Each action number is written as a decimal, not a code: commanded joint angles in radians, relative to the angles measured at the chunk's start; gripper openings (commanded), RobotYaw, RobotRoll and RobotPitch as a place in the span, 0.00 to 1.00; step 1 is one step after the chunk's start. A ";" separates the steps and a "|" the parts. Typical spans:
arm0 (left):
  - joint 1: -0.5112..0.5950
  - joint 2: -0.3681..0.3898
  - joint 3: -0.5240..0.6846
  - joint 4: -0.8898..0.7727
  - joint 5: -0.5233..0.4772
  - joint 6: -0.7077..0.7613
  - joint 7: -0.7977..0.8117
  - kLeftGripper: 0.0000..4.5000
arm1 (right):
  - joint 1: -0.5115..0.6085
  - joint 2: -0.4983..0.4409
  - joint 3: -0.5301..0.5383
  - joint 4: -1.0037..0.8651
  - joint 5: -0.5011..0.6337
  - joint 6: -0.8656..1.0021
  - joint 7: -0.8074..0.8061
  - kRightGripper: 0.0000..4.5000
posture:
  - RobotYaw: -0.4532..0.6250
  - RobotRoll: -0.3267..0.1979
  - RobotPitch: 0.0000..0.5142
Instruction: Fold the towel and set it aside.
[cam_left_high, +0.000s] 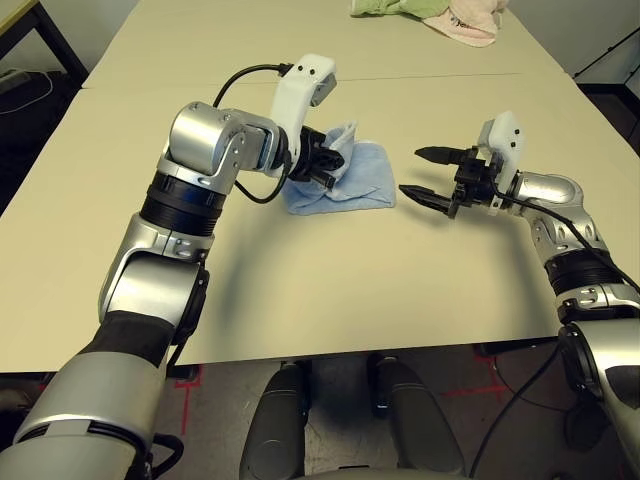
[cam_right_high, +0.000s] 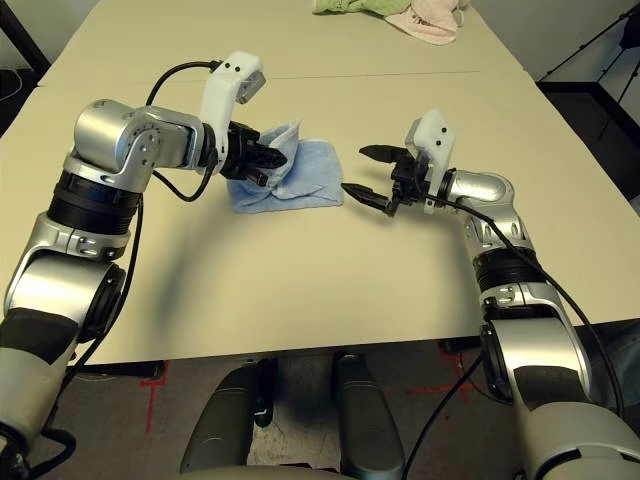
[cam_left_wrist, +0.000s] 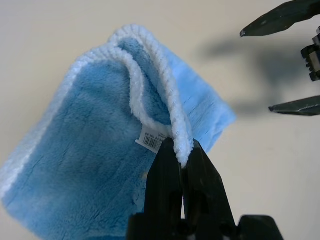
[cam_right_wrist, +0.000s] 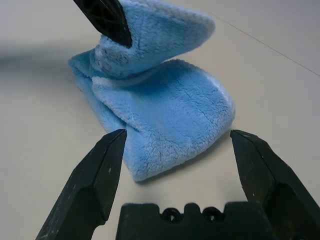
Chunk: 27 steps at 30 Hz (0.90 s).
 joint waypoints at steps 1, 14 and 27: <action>-0.049 -0.044 0.020 0.029 0.008 0.007 -0.001 0.01 | 0.001 0.003 0.006 0.009 -0.007 -0.009 0.005 1.00 | 0.47 0.62 0.32; -0.071 -0.109 0.014 0.112 0.051 -0.020 -0.025 0.01 | -0.001 0.008 0.006 0.007 -0.008 -0.008 0.007 1.00 | 0.47 0.62 0.33; -0.081 0.097 -0.106 0.074 0.106 -0.018 -0.228 0.01 | 0.006 0.016 0.006 -0.001 -0.006 -0.006 0.006 1.00 | 0.48 0.62 0.33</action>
